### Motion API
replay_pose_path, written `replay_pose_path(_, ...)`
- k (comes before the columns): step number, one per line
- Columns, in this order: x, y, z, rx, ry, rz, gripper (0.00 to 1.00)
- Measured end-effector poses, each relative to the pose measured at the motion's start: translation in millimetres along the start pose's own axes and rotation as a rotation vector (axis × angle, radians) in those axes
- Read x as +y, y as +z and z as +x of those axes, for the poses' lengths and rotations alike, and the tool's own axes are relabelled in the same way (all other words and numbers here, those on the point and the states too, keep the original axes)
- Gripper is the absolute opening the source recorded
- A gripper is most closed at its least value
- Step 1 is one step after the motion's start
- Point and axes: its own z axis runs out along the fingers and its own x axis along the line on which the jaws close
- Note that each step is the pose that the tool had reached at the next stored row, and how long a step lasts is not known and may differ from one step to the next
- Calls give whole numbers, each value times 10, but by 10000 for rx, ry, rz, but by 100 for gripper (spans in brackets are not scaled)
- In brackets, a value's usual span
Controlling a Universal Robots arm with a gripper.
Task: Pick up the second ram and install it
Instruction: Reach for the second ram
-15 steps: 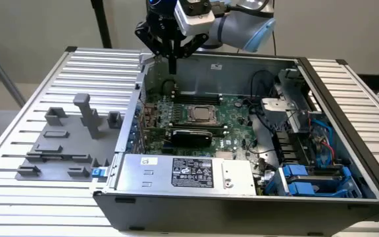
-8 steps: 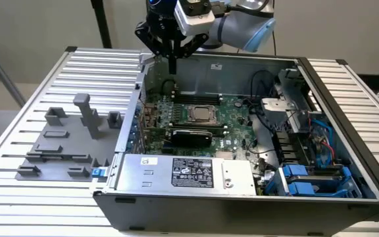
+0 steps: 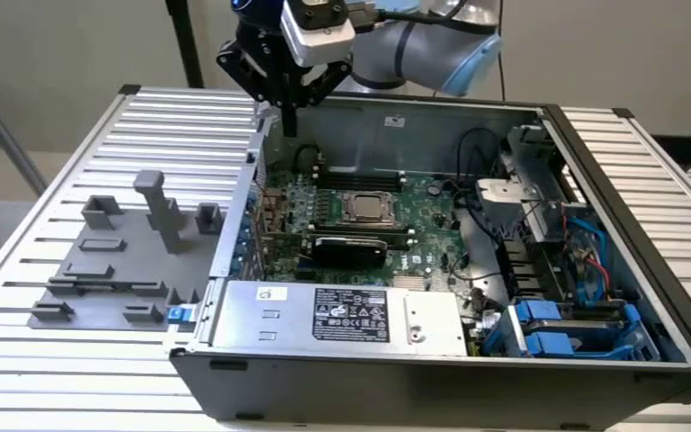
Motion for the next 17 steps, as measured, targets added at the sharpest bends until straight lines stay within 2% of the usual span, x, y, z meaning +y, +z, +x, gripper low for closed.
replay_pose_path(17,-170,-9,761,-8,-1,-1,0)
